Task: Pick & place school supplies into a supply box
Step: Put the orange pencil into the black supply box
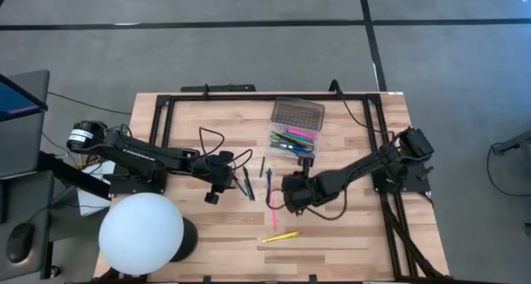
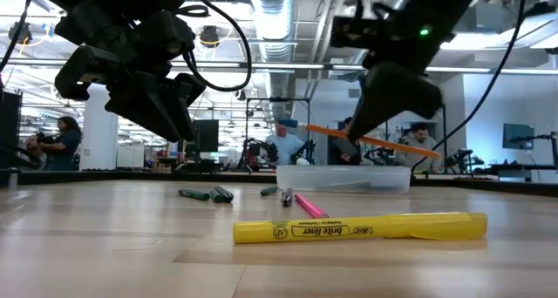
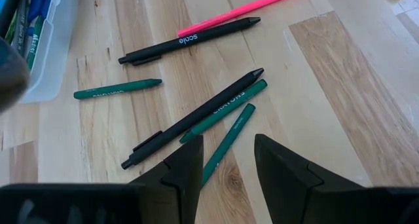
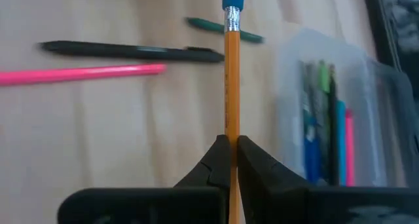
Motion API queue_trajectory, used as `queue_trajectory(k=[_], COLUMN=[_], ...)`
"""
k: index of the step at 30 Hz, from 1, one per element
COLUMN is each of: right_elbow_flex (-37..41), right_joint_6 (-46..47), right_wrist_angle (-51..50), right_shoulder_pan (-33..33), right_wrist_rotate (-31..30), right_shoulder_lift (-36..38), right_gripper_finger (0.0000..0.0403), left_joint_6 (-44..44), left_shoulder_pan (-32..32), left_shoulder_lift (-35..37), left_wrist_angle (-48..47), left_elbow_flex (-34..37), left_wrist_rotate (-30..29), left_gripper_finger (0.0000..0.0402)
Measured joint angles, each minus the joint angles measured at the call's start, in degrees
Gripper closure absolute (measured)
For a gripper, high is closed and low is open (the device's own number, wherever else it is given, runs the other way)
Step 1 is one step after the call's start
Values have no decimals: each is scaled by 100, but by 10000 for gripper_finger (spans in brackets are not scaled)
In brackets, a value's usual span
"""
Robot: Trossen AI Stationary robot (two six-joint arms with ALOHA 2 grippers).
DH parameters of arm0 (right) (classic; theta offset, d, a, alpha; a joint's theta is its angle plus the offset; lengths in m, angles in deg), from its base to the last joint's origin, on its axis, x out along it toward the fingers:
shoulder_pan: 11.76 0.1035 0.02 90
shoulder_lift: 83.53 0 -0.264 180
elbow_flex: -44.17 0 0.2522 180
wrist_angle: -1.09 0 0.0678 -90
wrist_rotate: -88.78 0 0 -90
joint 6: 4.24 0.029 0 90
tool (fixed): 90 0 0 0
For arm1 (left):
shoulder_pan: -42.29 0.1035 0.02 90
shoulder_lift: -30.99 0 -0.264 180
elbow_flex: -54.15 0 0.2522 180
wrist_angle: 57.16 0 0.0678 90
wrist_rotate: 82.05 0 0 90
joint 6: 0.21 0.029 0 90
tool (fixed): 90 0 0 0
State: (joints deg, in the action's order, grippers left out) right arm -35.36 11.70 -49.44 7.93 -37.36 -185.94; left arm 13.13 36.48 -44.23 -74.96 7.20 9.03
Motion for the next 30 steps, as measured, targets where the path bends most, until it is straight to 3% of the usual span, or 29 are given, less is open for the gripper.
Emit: queue_trajectory(k=[18,30], right_elbow_flex=[-246,-246], right_joint_6=[250,9], right_wrist_angle=[-238,194], right_shoulder_pan=[-1980,-2245], right_wrist_rotate=[24,335], right_shoulder_lift=[7,7], right_gripper_finger=[403,403], left_joint_6=[0,-2], left_shoulder_pan=[0,0], left_shoulder_lift=[0,0], left_wrist_angle=[-89,-144], left_elbow_flex=[0,0], left_wrist_rotate=[0,0], left_gripper_finger=[269,269])
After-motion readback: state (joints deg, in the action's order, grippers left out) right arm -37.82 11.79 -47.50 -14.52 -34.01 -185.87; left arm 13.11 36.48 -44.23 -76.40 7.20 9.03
